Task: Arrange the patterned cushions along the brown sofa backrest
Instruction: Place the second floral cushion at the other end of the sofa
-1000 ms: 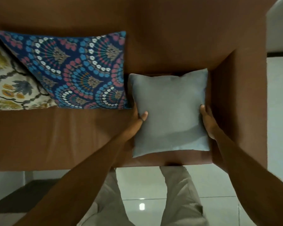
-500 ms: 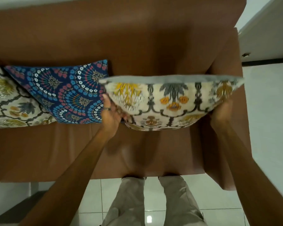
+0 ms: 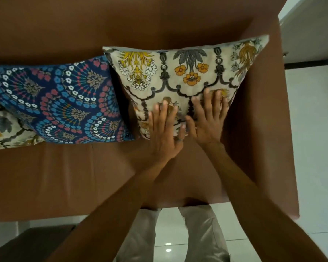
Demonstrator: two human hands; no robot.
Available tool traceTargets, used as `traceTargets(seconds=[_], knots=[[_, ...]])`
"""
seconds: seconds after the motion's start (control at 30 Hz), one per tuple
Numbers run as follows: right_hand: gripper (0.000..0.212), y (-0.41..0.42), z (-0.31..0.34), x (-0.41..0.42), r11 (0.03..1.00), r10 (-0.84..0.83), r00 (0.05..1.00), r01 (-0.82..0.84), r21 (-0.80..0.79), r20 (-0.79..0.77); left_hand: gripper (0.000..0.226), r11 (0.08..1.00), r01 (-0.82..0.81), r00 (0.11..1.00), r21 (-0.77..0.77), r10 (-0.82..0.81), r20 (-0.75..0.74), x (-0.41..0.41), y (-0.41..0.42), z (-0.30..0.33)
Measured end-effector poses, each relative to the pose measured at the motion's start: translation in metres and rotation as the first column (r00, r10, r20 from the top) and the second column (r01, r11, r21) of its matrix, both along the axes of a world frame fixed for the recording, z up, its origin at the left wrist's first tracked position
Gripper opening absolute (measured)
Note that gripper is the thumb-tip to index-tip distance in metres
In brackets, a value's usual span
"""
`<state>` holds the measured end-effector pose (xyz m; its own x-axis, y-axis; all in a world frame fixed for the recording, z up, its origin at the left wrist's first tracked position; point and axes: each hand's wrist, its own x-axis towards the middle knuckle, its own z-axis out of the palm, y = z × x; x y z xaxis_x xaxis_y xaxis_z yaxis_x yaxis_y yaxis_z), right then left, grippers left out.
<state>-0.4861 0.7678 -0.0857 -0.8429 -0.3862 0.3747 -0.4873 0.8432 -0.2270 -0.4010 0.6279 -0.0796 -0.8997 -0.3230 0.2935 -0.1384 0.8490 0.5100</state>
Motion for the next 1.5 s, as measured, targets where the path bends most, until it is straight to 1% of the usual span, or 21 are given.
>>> traceTargets(seconds=[0.07,0.17,0.23,0.3,0.33,0.4,0.43,0.47,0.5,0.53,0.57,0.6,0.67,0.7,0.8,0.9,0.97,1.1,1.2,1.3,1.5], knots=[[0.057,-0.008,-0.003,-0.025,0.998,-0.068,0.997,0.068,-0.009,-0.02,0.063,0.994,-0.028,0.998,-0.106,0.034,0.047,-0.035,-0.011,-0.006],[0.061,-0.012,0.011,-0.084,0.959,-0.229,0.974,0.225,-0.172,0.001,0.071,0.94,-0.239,0.971,-0.243,0.236,-0.04,-0.099,-0.054,-0.005],[0.065,-0.012,0.031,-0.113,0.93,-0.273,0.96,0.28,-0.239,0.063,0.072,0.924,-0.313,0.949,-0.221,0.299,-0.097,-0.118,-0.074,0.011],[0.067,-0.004,0.043,-0.124,0.897,-0.266,0.957,0.29,-0.335,0.117,0.072,0.94,-0.333,0.936,-0.07,0.321,-0.148,-0.117,-0.083,0.029],[0.067,0.004,0.045,-0.125,0.859,-0.237,0.961,0.277,-0.43,0.145,0.075,0.948,-0.315,0.932,0.052,0.319,-0.169,-0.11,-0.085,0.036],[0.075,0.029,0.044,-0.112,0.665,-0.089,0.932,0.318,-0.676,0.351,0.086,0.904,-0.231,0.943,0.358,0.299,-0.147,-0.077,-0.082,0.043],[0.084,0.044,0.04,-0.1,0.566,0.008,0.87,0.402,-0.72,0.493,0.093,0.834,-0.21,0.956,0.51,0.284,-0.071,-0.056,-0.08,0.041],[0.095,0.058,0.033,-0.088,0.529,0.102,0.779,0.484,-0.697,0.619,0.1,0.739,-0.233,0.964,0.631,0.261,0.05,-0.036,-0.079,0.037],[0.107,0.07,0.025,-0.079,0.562,0.165,0.668,0.541,-0.626,0.725,0.107,0.64,-0.278,0.96,0.717,0.202,0.192,-0.021,-0.081,0.034],[0.119,0.08,0.017,-0.073,0.643,0.196,0.556,0.549,-0.534,0.808,0.115,0.57,-0.32,0.943,0.757,0.116,0.311,-0.012,-0.086,0.03],[0.131,0.086,0.011,-0.072,0.727,0.219,0.461,0.511,-0.459,0.86,0.122,0.55,-0.346,0.918,0.76,0.032,0.395,-0.01,-0.092,0.026],[0.142,0.086,0.009,-0.073,0.787,0.259,0.387,0.447,-0.425,0.885,0.127,0.569,-0.347,0.895,0.746,-0.036,0.444,-0.013,-0.099,0.02],[0.145,0.078,0.009,-0.081,0.825,0.315,0.318,0.373,-0.424,0.894,0.129,0.579,-0.354,0.863,0.734,-0.101,0.496,-0.024,-0.11,0.013],[0.138,0.073,0.011,-0.081,0.825,0.314,0.327,0.371,-0.427,0.891,0.128,0.563,-0.367,0.855,0.741,-0.11,0.507,-0.027,-0.112,0.012],[0.109,0.064,0.036,-0.072,0.795,0.297,0.473,0.36,-0.489,0.83,0.131,0.484,-0.413,0.847,0.772,-0.107,0.52,-0.018,-0.11,0.022],[0.112,0.063,0.082,-0.069,0.794,0.259,0.586,0.324,-0.514,0.768,0.129,0.343,-0.424,0.864,0.838,-0.127,0.488,0.011,-0.098,0.03],[0.115,0.06,0.113,-0.076,0.839,0.253,0.607,0.251,-0.484,0.753,0.116,0.275,-0.407,0.873,0.871,-0.161,0.459,0.018,-0.089,0.025],[0.111,0.047,0.148,-0.1,0.929,0.21,0.672,0.089,-0.359,0.71,0.073,0.148,-0.431,0.879,0.89,-0.152,0.451,-0.002,-0.065,0.006],[0.113,0.04,0.157,-0.115,0.958,0.194,0.705,0.015,-0.287,0.683,0.057,0.045,-0.486,0.861,0.873,-0.148,0.487,-0.02,-0.046,-0.004],[0.115,0.043,0.155,-0.133,0.97,0.167,0.711,0.007,-0.245,0.683,0.052,-0.001,-0.52,0.847,0.854,-0.133,0.515,-0.036,-0.036,-0.014],[0.118,0.051,0.144,-0.139,0.966,0.166,0.693,0.029,-0.257,0.702,0.054,0.027,-0.56,0.825,0.828,-0.079,0.56,-0.048,-0.031,-0.022]])
